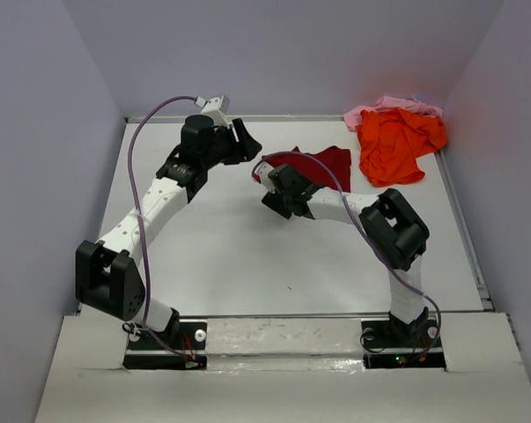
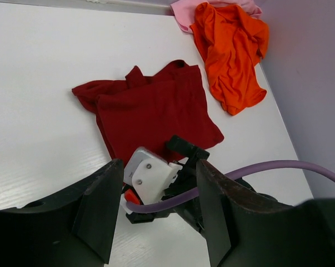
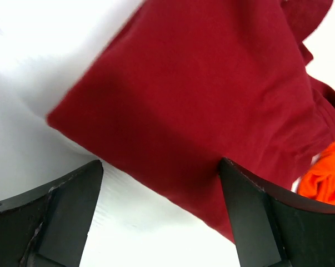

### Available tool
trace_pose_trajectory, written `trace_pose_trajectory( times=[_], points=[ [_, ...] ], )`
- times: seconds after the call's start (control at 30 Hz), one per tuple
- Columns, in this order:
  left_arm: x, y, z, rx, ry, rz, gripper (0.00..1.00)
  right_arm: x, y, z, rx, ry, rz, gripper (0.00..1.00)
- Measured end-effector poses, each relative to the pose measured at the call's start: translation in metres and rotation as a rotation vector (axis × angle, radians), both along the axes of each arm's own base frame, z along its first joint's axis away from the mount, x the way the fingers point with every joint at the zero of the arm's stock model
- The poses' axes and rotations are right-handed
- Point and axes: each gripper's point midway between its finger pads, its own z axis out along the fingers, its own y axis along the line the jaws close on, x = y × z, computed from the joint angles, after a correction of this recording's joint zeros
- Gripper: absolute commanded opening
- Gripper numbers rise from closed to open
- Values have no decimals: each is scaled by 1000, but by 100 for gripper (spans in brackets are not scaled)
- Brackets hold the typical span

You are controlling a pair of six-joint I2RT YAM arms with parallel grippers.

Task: Fold and stack the t-shirts
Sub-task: Fold the tshirt

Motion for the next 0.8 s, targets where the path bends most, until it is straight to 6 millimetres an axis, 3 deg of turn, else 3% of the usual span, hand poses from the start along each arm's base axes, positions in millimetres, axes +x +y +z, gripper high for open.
trace_pose_trajectory(
  times=[0.07, 0.1, 0.17, 0.23, 0.3, 0.6, 0.7, 0.8],
  points=[
    [0, 0, 0, 1, 0, 0, 64, 2, 4, -1, 6, -5, 7, 82],
    [0, 0, 0, 1, 0, 0, 64, 3, 6, -1, 7, -9, 12, 67],
    [0, 0, 0, 2, -1, 1, 64, 4, 8, -2, 8, -14, 16, 51],
    [0, 0, 0, 3, -2, 1, 64, 4, 8, -6, 8, -13, 15, 19],
    [1, 1, 0, 4, -2, 4, 64, 5, 8, -10, 2, -11, 17, 0],
    [7, 9, -5, -2, 14, 76, 64, 7, 8, -8, 12, -31, 3, 0],
    [6, 11, -33, -37, 66, 119, 64, 7, 8, -8, 15, -32, 1, 0],
    [-6, 16, -97, -77, 180, 165, 64, 3, 4, -8, 10, -25, 2, 0]
  ],
)
